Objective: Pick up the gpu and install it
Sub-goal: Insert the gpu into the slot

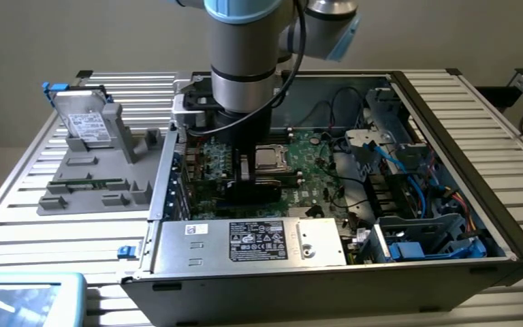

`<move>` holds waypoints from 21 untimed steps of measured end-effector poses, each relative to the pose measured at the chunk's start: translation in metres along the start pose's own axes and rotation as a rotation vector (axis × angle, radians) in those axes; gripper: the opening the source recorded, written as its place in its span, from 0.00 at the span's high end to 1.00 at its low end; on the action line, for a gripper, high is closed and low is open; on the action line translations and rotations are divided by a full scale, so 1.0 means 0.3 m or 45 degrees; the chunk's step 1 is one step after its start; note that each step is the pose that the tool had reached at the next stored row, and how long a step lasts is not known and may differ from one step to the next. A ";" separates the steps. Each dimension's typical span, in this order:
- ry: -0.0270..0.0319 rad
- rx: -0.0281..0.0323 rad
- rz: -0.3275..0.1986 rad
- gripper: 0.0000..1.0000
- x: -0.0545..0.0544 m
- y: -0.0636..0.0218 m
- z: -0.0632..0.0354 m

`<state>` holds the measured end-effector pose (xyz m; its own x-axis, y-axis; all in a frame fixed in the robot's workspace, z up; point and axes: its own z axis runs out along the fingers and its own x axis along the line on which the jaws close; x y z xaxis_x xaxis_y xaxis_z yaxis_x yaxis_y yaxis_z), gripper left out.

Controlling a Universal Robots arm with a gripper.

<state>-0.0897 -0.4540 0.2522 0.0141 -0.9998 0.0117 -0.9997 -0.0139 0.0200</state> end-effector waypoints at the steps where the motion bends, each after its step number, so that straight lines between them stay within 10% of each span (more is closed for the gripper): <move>1: -0.0003 0.0003 0.000 0.58 0.000 0.000 -0.015; 14: -0.0008 0.0003 0.000 0.58 0.002 0.049 -0.209; 21: -0.0013 0.0003 0.000 0.58 0.002 0.050 -0.211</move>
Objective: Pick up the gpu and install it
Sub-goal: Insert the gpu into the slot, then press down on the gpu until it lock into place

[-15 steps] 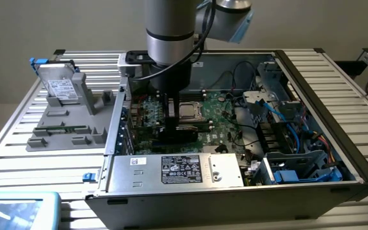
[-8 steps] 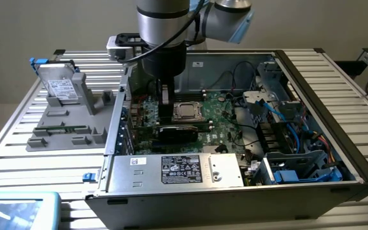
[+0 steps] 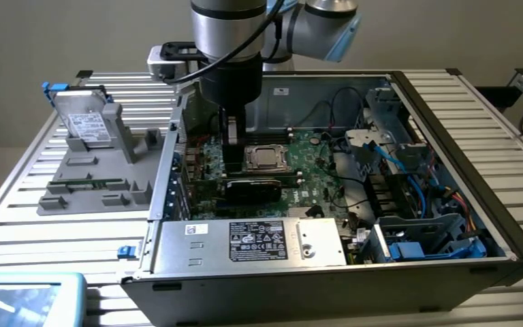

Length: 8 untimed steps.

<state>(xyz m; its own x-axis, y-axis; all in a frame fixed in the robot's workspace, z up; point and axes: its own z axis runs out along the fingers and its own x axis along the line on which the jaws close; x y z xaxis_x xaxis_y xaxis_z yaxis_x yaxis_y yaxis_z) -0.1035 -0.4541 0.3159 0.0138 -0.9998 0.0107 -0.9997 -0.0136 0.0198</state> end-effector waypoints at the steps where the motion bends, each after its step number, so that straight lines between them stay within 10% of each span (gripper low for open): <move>1: -0.0001 0.0000 0.000 0.58 0.000 0.000 0.000; 8: -0.0004 0.0000 0.000 0.58 0.000 0.000 0.000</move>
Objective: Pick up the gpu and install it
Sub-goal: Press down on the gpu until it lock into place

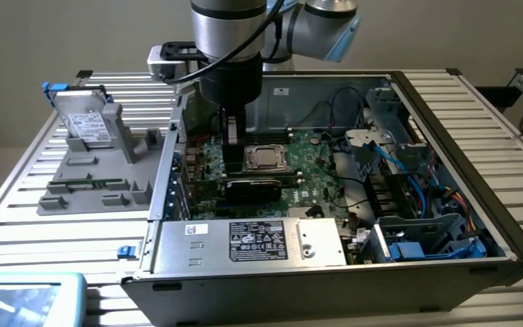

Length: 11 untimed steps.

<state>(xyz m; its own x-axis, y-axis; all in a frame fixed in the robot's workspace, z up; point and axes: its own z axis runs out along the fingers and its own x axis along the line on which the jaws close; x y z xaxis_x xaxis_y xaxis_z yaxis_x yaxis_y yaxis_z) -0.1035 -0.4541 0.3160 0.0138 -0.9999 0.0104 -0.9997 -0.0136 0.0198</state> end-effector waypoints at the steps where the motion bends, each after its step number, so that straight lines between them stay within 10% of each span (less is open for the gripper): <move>1: -0.0001 0.0000 0.000 0.58 0.000 0.000 0.000; 11: -0.0005 0.0000 0.000 0.88 0.000 0.000 0.000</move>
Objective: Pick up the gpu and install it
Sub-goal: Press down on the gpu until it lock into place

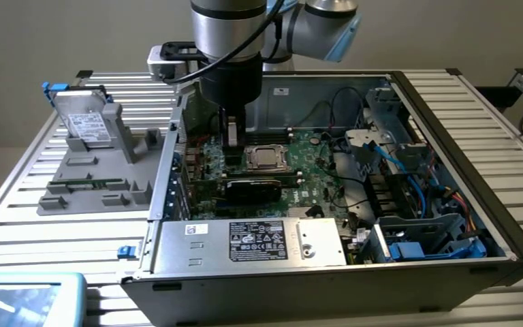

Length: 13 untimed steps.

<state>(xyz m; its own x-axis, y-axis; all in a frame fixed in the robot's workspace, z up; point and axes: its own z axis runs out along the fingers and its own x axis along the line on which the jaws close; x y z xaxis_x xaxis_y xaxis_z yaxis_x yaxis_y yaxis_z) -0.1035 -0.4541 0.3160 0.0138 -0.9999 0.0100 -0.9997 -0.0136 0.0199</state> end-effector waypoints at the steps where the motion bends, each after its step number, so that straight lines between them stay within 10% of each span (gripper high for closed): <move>1: -0.0001 0.0001 0.000 0.88 0.000 0.000 0.000; 7: 0.0035 0.0070 0.000 0.88 -0.002 0.058 0.029; 13: 0.0037 0.0073 0.001 0.88 -0.007 0.057 0.065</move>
<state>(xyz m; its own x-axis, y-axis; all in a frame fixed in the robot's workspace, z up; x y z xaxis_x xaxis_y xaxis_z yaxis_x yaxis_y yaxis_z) -0.1209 -0.4523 0.2969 0.0131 -0.9998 0.0128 -0.9998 -0.0130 0.0142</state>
